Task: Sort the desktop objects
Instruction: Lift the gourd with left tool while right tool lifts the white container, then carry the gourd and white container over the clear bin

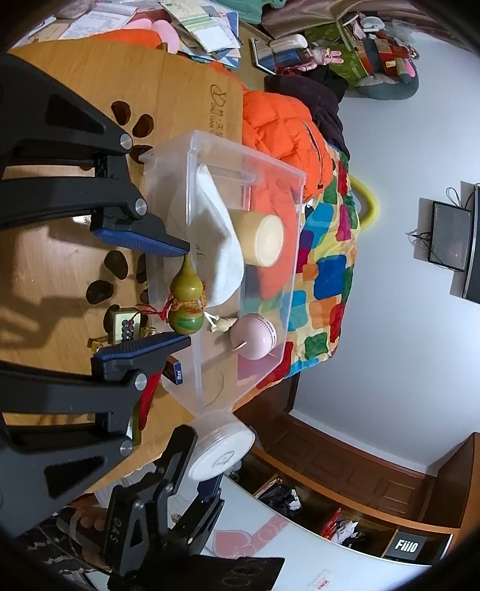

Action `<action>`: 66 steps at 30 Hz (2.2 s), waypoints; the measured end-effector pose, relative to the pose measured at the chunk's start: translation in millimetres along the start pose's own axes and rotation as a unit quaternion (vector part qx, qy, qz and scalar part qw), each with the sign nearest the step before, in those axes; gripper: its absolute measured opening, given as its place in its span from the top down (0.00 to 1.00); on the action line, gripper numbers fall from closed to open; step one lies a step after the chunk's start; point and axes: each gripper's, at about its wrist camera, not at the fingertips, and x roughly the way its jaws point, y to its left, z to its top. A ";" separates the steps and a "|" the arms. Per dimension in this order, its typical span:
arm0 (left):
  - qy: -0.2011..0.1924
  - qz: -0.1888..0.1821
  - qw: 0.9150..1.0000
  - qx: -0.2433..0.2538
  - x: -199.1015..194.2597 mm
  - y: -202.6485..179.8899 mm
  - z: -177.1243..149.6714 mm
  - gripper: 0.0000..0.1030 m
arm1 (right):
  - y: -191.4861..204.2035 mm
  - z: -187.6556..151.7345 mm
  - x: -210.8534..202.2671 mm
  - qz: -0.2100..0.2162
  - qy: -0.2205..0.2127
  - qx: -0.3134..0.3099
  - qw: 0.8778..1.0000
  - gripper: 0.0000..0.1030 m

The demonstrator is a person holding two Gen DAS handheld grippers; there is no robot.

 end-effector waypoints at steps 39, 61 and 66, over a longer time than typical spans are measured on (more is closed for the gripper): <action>0.030 0.013 0.998 0.056 42.0 4.0 34.1 0.60 | -13.7 38.3 82.8 0.019 0.045 0.001 0.999 0.40; 0.042 0.017 0.997 0.068 61.5 6.3 27.7 0.59 | -12.0 35.1 103.4 0.024 0.078 0.004 0.997 0.40; 0.043 0.010 0.997 0.059 61.8 12.1 27.0 0.54 | -10.9 35.1 104.2 0.026 0.087 0.013 0.996 0.40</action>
